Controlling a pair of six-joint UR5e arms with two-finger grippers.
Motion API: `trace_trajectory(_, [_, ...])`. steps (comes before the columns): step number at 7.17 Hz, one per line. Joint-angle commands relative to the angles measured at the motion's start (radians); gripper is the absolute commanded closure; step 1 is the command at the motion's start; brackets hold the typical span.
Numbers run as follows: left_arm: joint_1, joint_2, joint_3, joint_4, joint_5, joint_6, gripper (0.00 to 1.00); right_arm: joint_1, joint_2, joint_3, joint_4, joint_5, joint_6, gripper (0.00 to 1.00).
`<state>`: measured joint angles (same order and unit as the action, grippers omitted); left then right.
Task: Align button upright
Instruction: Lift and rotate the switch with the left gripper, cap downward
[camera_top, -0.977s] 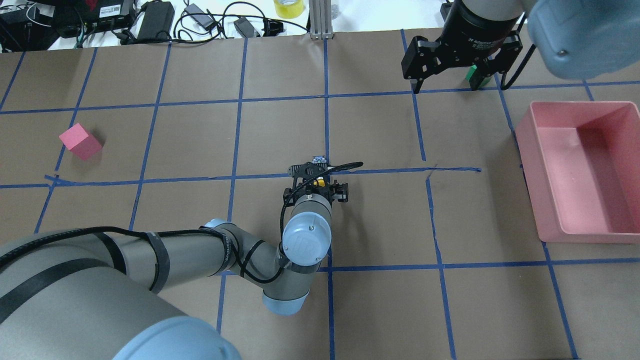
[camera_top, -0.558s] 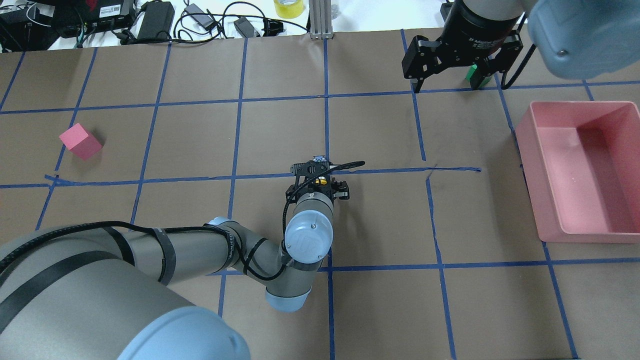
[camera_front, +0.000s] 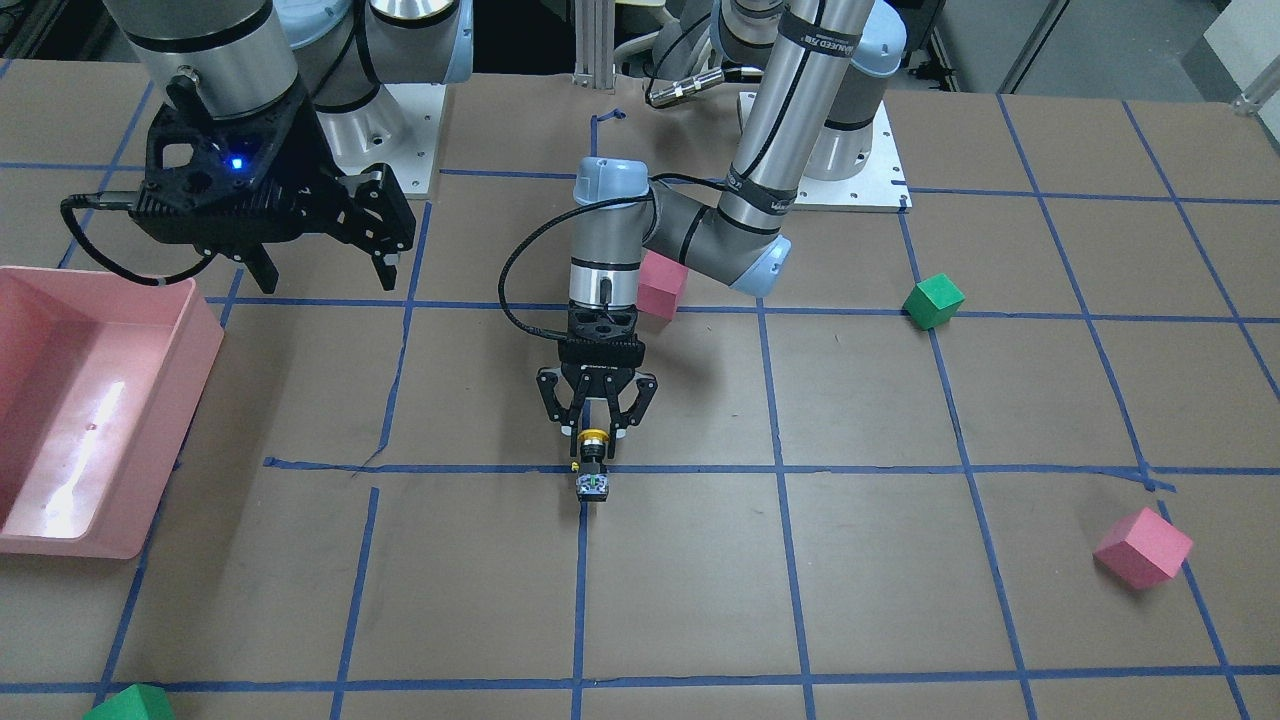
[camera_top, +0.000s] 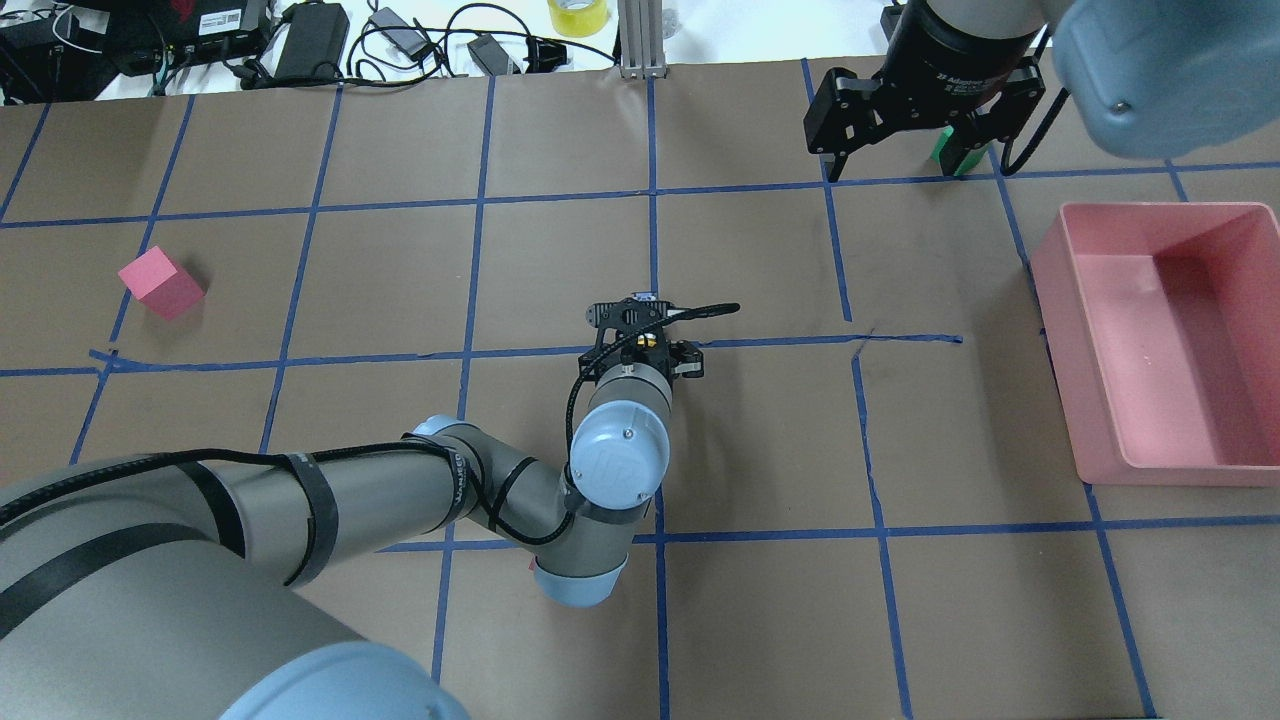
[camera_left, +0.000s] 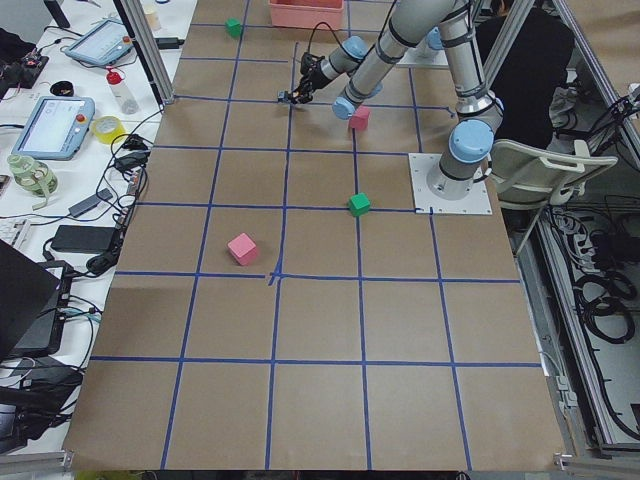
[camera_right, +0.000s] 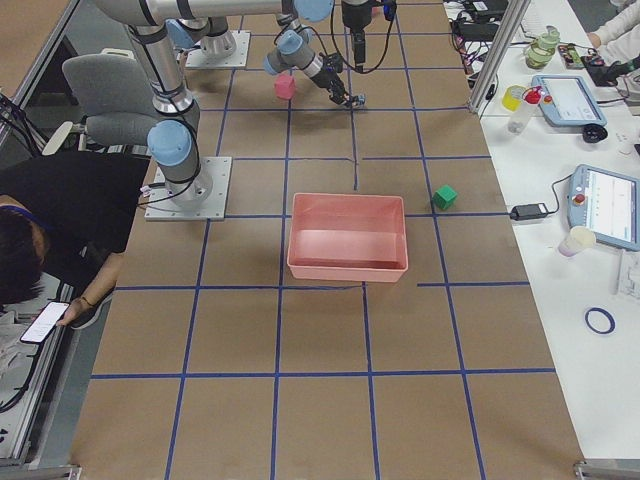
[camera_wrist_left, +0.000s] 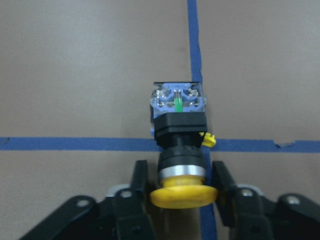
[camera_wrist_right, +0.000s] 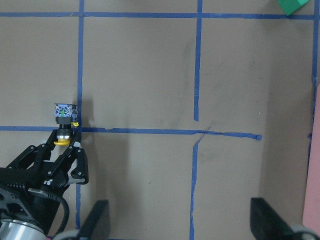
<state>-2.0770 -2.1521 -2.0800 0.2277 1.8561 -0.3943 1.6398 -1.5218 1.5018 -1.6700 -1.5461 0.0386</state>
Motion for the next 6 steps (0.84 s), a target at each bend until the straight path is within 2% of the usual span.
trace_trajectory(1, [0.041,0.078,0.090,-0.292,-0.021,-0.007,0.92,0.000,0.002,0.000,-0.001,0.000,0.000,0.00])
trace_trajectory(2, [0.070,0.127,0.109,-0.444,-0.076,-0.020,0.93,0.000,0.002,0.000,-0.001,0.000,-0.002,0.00])
trace_trajectory(4, [0.127,0.220,0.155,-0.752,-0.193,-0.163,1.00,0.000,0.002,0.000,-0.001,0.000,0.000,0.00])
trace_trajectory(5, [0.133,0.244,0.196,-0.895,-0.224,-0.269,1.00,0.000,0.002,0.000,-0.001,0.000,0.000,0.00])
trace_trajectory(6, [0.144,0.232,0.234,-0.942,-0.309,-0.416,1.00,0.000,0.003,0.000,-0.001,0.000,0.001,0.00])
